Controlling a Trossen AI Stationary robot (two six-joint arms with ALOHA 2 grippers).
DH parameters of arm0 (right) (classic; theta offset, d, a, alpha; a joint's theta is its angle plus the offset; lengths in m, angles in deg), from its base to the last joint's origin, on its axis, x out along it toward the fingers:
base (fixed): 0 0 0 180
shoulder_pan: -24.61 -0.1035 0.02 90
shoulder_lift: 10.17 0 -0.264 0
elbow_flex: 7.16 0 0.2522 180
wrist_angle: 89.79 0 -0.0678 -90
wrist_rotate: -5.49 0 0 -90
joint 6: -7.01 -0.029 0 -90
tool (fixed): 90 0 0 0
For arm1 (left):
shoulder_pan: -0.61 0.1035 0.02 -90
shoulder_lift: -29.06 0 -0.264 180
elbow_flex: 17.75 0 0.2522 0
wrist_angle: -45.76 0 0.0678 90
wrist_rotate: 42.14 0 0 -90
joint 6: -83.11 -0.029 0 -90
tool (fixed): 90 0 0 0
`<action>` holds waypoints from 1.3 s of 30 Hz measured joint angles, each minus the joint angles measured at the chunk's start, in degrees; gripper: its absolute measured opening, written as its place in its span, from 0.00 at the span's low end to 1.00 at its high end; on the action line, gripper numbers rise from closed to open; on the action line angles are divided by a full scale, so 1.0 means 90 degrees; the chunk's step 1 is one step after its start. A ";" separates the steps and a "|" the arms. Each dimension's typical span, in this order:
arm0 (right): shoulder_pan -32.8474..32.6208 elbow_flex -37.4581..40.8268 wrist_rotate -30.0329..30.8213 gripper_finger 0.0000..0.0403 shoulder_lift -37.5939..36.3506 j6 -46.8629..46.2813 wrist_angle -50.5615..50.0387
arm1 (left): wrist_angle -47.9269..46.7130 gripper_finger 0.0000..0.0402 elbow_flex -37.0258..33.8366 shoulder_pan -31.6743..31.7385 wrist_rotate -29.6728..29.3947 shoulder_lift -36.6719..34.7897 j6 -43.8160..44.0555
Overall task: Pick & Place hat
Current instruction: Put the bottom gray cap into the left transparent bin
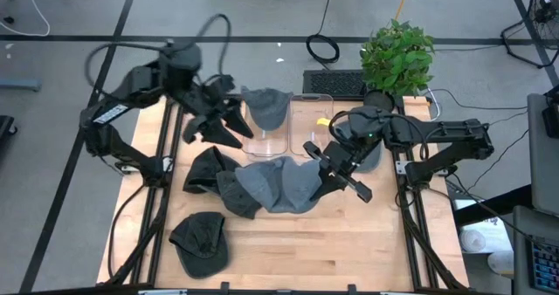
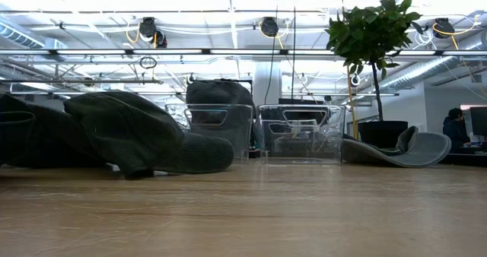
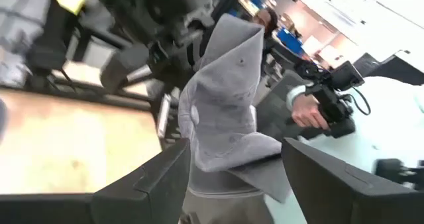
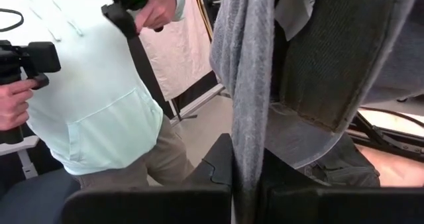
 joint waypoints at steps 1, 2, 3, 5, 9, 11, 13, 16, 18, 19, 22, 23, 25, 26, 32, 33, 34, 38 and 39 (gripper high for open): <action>0.0000 0.0000 0.0002 0.00 0.0000 0.0000 -0.0027 | 0.0004 0.61 0.0000 -0.0019 0.0075 0.0080 0.0058; 0.0000 0.0000 0.0002 0.00 0.0000 0.0000 -0.0050 | 0.0004 0.61 0.0000 -0.0034 0.0107 0.0153 0.0088; 0.0000 0.0000 0.0001 0.00 0.0002 -0.0002 -0.0060 | 0.0008 0.62 0.0000 -0.0062 0.0117 0.0229 0.0104; 0.0000 0.0000 -0.0001 0.00 0.0001 -0.0038 -0.0049 | 0.0041 0.62 0.0000 -0.0103 0.0136 0.0352 0.0105; 0.0000 0.0000 -0.0147 0.00 0.0000 -0.0070 -0.0050 | 0.0374 0.62 0.0000 -0.0162 0.0198 0.0600 0.0178; 0.0005 0.0000 -0.0152 0.00 0.0000 -0.0070 -0.0051 | 0.0596 0.61 0.0000 -0.0193 0.0248 0.0724 0.0281; 0.0039 0.0000 -0.0158 0.00 0.0000 -0.0070 -0.0048 | 0.0798 0.60 0.0000 -0.0236 0.0349 0.0834 0.0363; 0.0093 0.0000 -0.0158 0.00 0.0000 -0.0070 -0.0055 | 0.0874 0.58 0.0000 -0.0333 0.0595 0.0994 0.0487; 0.0119 0.0000 -0.0171 0.00 0.0000 -0.0101 -0.0053 | 0.0816 0.56 -0.0001 -0.0391 0.0694 0.1048 0.0492; 0.0121 0.0000 -0.0173 0.00 0.0000 -0.0108 -0.0052 | 0.0802 0.55 -0.0002 -0.0421 0.0717 0.1067 0.0488; 0.0124 0.0000 -0.0199 0.00 0.0000 -0.0104 -0.0053 | 0.0897 0.53 0.0007 -0.0525 0.0718 0.1200 0.0489; 0.0124 0.0000 -0.0240 0.00 0.0000 -0.0107 -0.0055 | 0.0840 0.52 -0.0003 -0.0529 0.0714 0.1223 0.0495; 0.0126 0.0000 -0.0334 0.00 0.0000 -0.0127 -0.0042 | 0.0869 0.51 -0.0004 -0.0552 0.0698 0.1342 0.0461; 0.0126 0.0000 -0.0338 0.00 0.0000 -0.0162 -0.0040 | 0.0849 0.50 -0.0002 -0.0564 0.0699 0.1375 0.0422; 0.0121 0.0000 -0.0338 0.00 0.0000 -0.0234 0.0013 | 0.0792 0.51 -0.0002 -0.0506 0.0163 0.1455 0.0360; 0.0113 0.0000 -0.0339 0.00 0.0000 -0.0238 0.0004 | 0.0787 0.51 -0.0002 -0.0490 0.0095 0.1467 0.0331; 0.0109 0.0000 -0.0338 0.00 0.0000 -0.0239 0.0003 | 0.0780 0.51 -0.0002 -0.0480 0.0067 0.1472 0.0320; 0.0109 0.0000 -0.0338 0.00 0.0000 -0.0231 -0.0002 | 0.0815 0.49 -0.0002 -0.0539 0.0092 0.1460 0.0332; 0.0109 0.0000 -0.0340 0.00 0.0000 -0.0222 -0.0002 | 0.0842 0.49 -0.0002 -0.0579 0.0203 0.1460 0.0341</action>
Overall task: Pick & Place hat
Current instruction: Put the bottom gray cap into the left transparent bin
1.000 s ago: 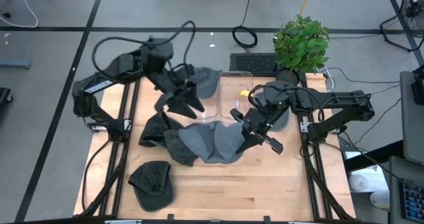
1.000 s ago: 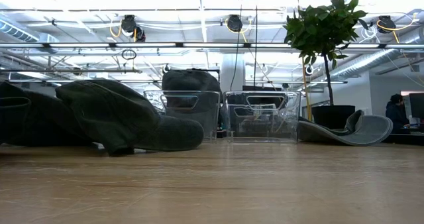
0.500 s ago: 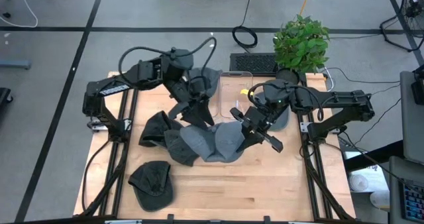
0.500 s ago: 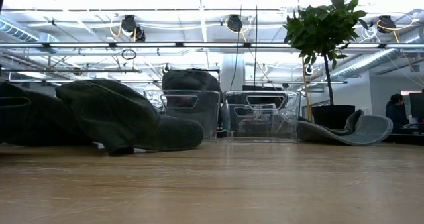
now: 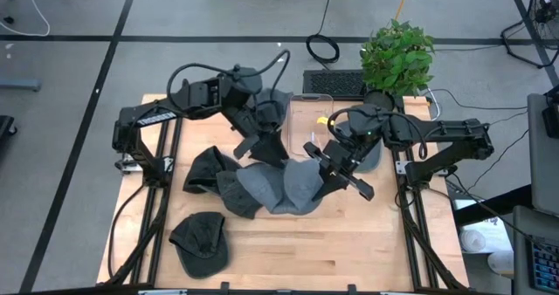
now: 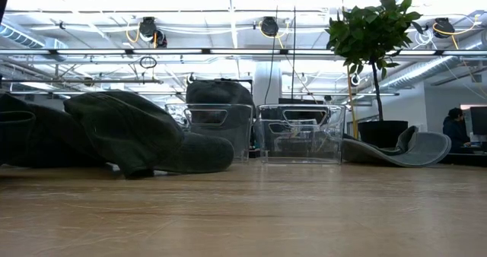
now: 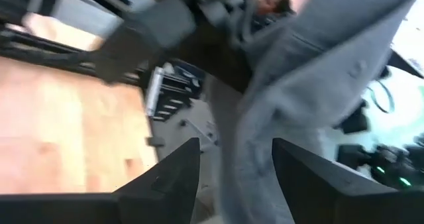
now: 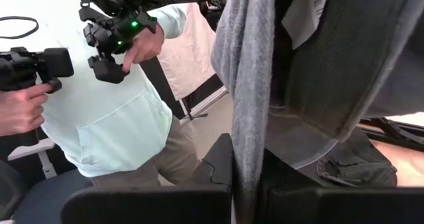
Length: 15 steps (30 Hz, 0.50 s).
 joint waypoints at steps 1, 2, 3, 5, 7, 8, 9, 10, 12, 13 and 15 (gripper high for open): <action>0.0000 0.0000 0.0000 0.00 0.0000 0.0005 -0.0006 | 0.0008 0.48 0.0000 -0.0042 0.0093 0.0000 0.0070; 0.0000 0.0000 0.0000 0.00 0.0000 0.0015 -0.0031 | 0.0006 0.48 0.0000 -0.0093 0.0172 0.0000 0.0130; 0.0000 0.0000 0.0000 0.00 0.0000 0.0049 -0.0051 | 0.0006 0.47 0.0000 -0.0149 0.0237 0.0000 0.0163; 0.0000 0.0000 0.0000 0.00 0.0000 0.0069 -0.0046 | 0.0005 0.46 0.0000 -0.0249 0.0349 0.0000 0.0153; 0.0000 0.0000 0.0000 0.00 0.0000 0.0078 -0.0044 | 0.0005 0.44 0.0000 -0.0335 0.0378 0.0000 0.0036; 0.0000 0.0000 0.0000 0.00 0.0000 0.0083 -0.0044 | 0.0015 0.43 0.0000 -0.0365 0.0352 0.0000 -0.0012; 0.0000 0.0000 -0.0002 0.00 0.0000 0.0096 -0.0044 | 0.0053 0.42 0.0000 -0.0378 0.0331 0.0000 -0.0027; 0.0000 0.0000 0.0000 0.00 0.0000 0.0103 -0.0044 | 0.0140 0.41 0.0000 -0.0387 0.0303 0.0000 -0.0023; 0.0000 0.0000 0.0000 0.00 0.0000 0.0086 -0.0044 | 0.0356 0.37 0.0000 -0.0389 0.0227 0.0000 0.0056; 0.0000 0.0000 0.0000 0.00 0.0000 0.0075 -0.0044 | 0.0445 0.34 0.0000 -0.0380 0.0202 0.0000 0.0134; 0.0000 0.0000 0.0000 0.00 0.0000 0.0071 -0.0041 | 0.0650 0.27 0.0000 -0.0350 0.0199 0.0000 0.0386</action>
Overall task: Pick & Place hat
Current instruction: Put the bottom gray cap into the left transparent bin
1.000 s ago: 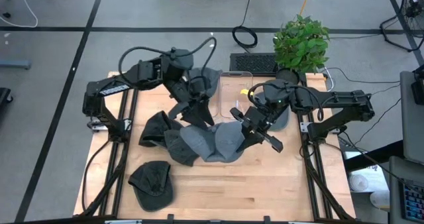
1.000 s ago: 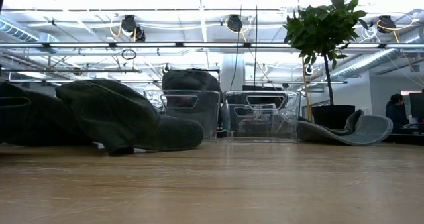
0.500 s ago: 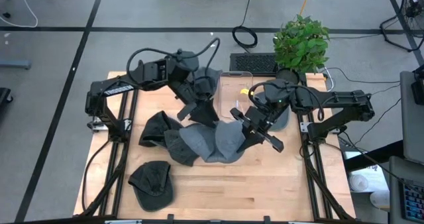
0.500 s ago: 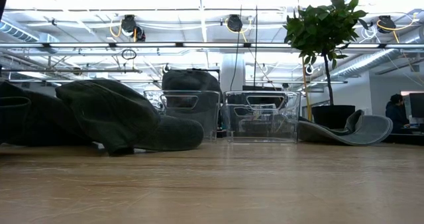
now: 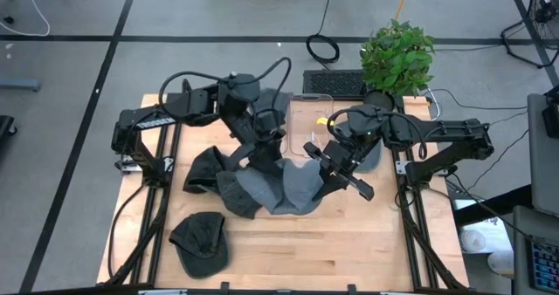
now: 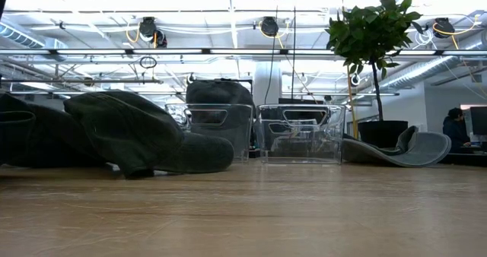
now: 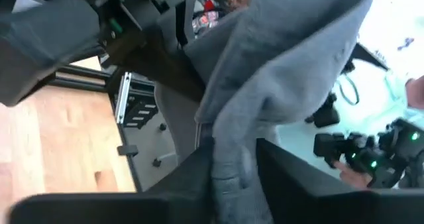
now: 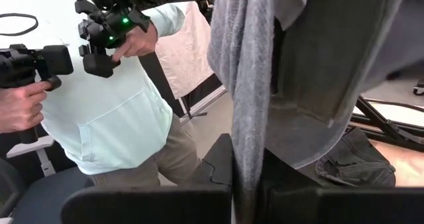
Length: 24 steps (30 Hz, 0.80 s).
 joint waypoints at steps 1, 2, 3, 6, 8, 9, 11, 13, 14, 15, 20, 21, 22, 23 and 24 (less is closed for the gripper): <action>0.0000 0.0000 0.0000 0.00 0.0000 -0.0003 -0.0002 | 0.0075 0.22 0.0000 0.0014 0.0002 0.0000 0.0155; 0.0000 0.0000 0.0000 0.00 0.0000 -0.0010 0.0000 | 0.0129 0.17 0.0000 0.0022 0.0007 0.0000 0.0274; 0.0000 0.0000 0.0002 0.00 0.0000 -0.0010 0.0007 | 0.0168 0.11 0.0000 0.0044 0.0047 0.0000 0.0338; 0.0000 0.0000 0.0004 0.00 0.0000 -0.0012 0.0030 | 0.0179 0.05 0.0000 0.0087 0.0259 0.0000 0.0432; 0.0000 0.0000 0.0005 0.00 0.0000 -0.0010 0.0032 | 0.0181 0.06 0.0000 0.0087 0.0304 0.0000 0.0440; 0.0000 0.0000 0.0005 0.00 0.0000 -0.0010 0.0035 | 0.0180 0.07 0.0000 0.0087 0.0315 0.0000 0.0440; 0.0000 0.0000 0.0005 0.00 0.0000 -0.0010 0.0041 | 0.0179 0.06 0.0000 0.0087 0.0338 0.0000 0.0424; 0.0005 0.0000 0.0018 0.00 0.0000 -0.0010 0.0041 | 0.0181 0.06 0.0000 0.0104 0.0338 0.0000 0.0385; 0.0014 0.0000 0.0048 0.01 0.0000 -0.0025 0.0041 | 0.0179 0.06 0.0000 0.0123 0.0338 0.0000 0.0388; 0.0030 0.0000 0.0112 0.02 0.0000 -0.0093 0.0042 | 0.0179 0.06 0.0000 0.0148 0.0339 0.0000 0.0394; 0.0146 0.0000 0.0224 0.13 -0.0002 -0.0567 -0.0041 | 0.0175 0.06 -0.0005 0.0428 0.0502 -0.0160 0.0537; 0.0172 0.0000 0.0227 0.15 -0.0002 -0.0650 -0.0105 | 0.0180 0.06 -0.0005 0.0529 0.0521 -0.0233 0.0577; 0.0190 0.0000 0.0226 0.17 -0.0002 -0.0712 -0.0153 | 0.0204 0.06 -0.0005 0.0644 0.0539 -0.0310 0.0616; 0.0211 0.0000 0.0226 0.19 -0.0002 -0.0750 -0.0190 | 0.0230 0.06 -0.0005 0.0772 0.0570 -0.0391 0.0668; 0.0223 0.0000 0.0223 0.21 -0.0002 -0.0777 -0.0224 | 0.0259 0.06 -0.0005 0.0906 0.0633 -0.0462 0.0740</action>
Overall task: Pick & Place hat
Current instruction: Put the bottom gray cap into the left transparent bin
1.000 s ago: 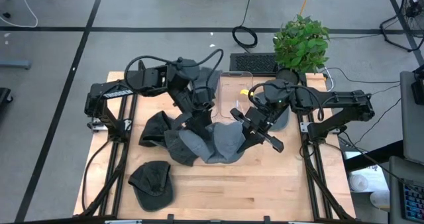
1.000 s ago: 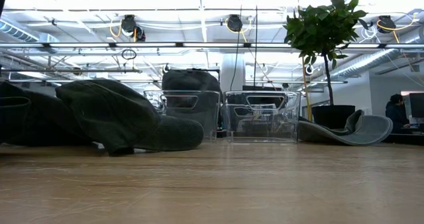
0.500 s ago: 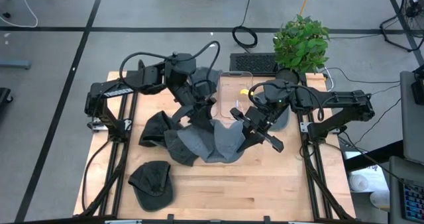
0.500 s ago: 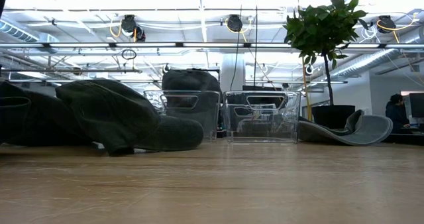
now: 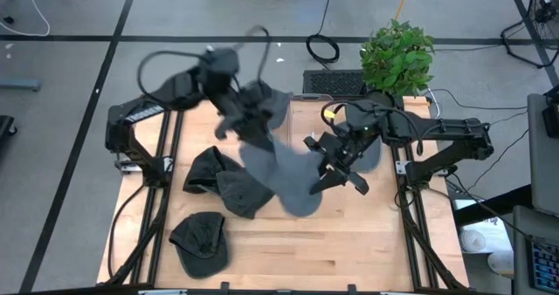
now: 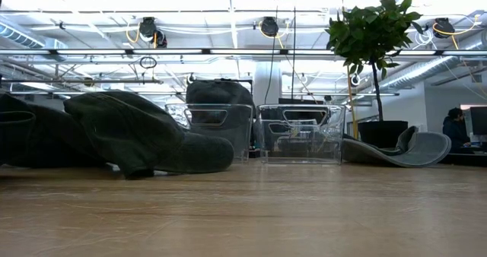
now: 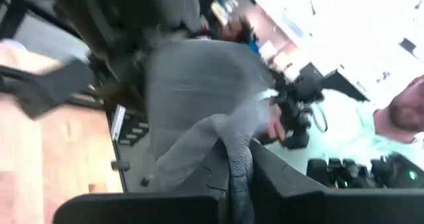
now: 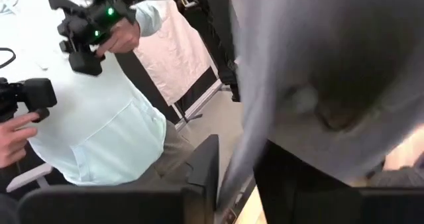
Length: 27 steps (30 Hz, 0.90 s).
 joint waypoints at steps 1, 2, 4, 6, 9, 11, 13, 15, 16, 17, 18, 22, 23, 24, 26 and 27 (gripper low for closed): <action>0.0001 0.0000 -0.0010 0.23 0.0000 -0.0028 -0.0050 | 0.0066 0.06 0.0000 0.0118 0.0071 -0.0057 0.0056; 0.0001 0.0000 -0.0014 0.24 0.0000 -0.0035 -0.0116 | 0.0131 0.06 0.0000 0.0236 0.0123 -0.0106 0.0128; 0.0000 -0.0002 -0.0021 0.27 0.0000 -0.0029 -0.0215 | 0.0180 0.06 0.0000 0.0489 0.0273 -0.0213 0.0286; -0.0002 -0.0002 -0.0026 0.29 0.0000 -0.0029 -0.0311 | 0.0304 0.06 0.0002 0.0701 0.0453 -0.0259 0.0421; -0.0012 -0.0002 -0.0027 0.30 -0.0018 -0.0073 -0.0464 | 0.0484 0.06 0.0005 0.0980 0.0726 -0.0243 0.0714; -0.0012 -0.0002 0.0008 0.30 -0.0073 -0.0083 -0.0541 | 0.0615 0.06 0.0002 0.1120 0.0756 -0.0230 0.0902; -0.0015 -0.0007 0.0266 0.29 -0.0099 -0.0173 -0.0534 | 0.0784 0.06 0.0002 0.1240 0.0772 -0.0229 0.0969; -0.0064 -0.0006 0.0665 0.28 -0.0185 -0.0166 -0.0690 | 0.0952 0.06 0.0002 0.1353 0.0730 -0.0227 0.0980; -0.0107 -0.0005 0.0897 0.28 -0.0205 -0.0121 -0.0769 | 0.1007 0.06 0.0002 0.1411 0.0659 -0.0227 0.0980; -0.0129 -0.0005 0.1117 0.28 -0.0236 -0.0054 -0.0781 | 0.1079 0.06 0.0002 0.1478 0.0565 -0.0227 0.0982; -0.0143 -0.0005 0.1422 0.27 -0.0312 0.0034 -0.0846 | 0.1156 0.06 0.0002 0.1538 0.0485 -0.0225 0.0982; -0.0192 -0.0007 0.2646 0.26 -0.0492 0.0212 -0.0931 | 0.1271 0.06 0.0005 0.1740 0.0235 -0.0241 0.0631; -0.0189 -0.0005 0.2883 0.26 -0.0513 0.0262 -0.0964 | 0.1239 0.06 0.0005 0.1782 0.0217 -0.0244 0.0487; -0.0185 -0.0005 0.3101 0.26 -0.0532 0.0310 -0.0936 | 0.1208 0.06 0.0005 0.1826 0.0212 -0.0244 0.0331; -0.0176 -0.0005 0.3330 0.26 -0.0596 0.0413 -0.0983 | 0.1125 0.06 0.0005 0.1927 0.0212 -0.0245 0.0016; -0.0167 -0.0005 0.3335 0.26 -0.0619 0.0448 -0.1009 | 0.1042 0.06 0.0005 0.1974 0.0215 -0.0247 -0.0133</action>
